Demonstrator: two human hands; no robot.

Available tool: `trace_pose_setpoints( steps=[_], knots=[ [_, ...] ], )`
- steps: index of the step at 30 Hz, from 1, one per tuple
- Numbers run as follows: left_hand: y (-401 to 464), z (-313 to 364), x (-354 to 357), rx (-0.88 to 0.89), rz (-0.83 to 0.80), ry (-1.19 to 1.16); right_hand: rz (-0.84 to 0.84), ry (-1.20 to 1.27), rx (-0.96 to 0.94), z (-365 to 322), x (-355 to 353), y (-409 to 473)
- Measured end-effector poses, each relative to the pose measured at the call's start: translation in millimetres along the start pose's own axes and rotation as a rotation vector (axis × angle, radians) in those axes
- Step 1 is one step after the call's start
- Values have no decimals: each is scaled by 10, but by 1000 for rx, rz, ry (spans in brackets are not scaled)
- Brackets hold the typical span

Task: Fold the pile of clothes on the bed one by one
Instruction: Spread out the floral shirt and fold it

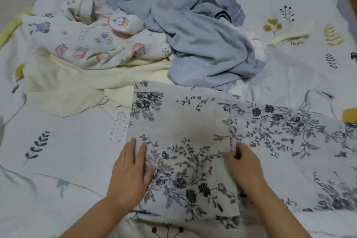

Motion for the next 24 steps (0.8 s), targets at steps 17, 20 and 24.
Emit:
trace_pose_setpoints(
  steps=[17, 20, 24],
  knots=[
    [-207, -228, 210, -359, 71, -690, 149, -110, 23, -241, -32, 499],
    [-218, -401, 249, -549, -14, -893, 70, -205, 15, -109, 59, 186],
    [-302, -368, 280, -481, -186, -965, 24, -258, 65, 138, 160, -77]
  ],
)
Point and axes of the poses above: each hand's wrist, its own y-axis towards the middle knuckle, its own x-axis out of the palm, z = x × y, the point moved 6 cm from there along y, towards the middle knuckle, and after that the axes turned 11 degrees about y, right-handed, at the moved point
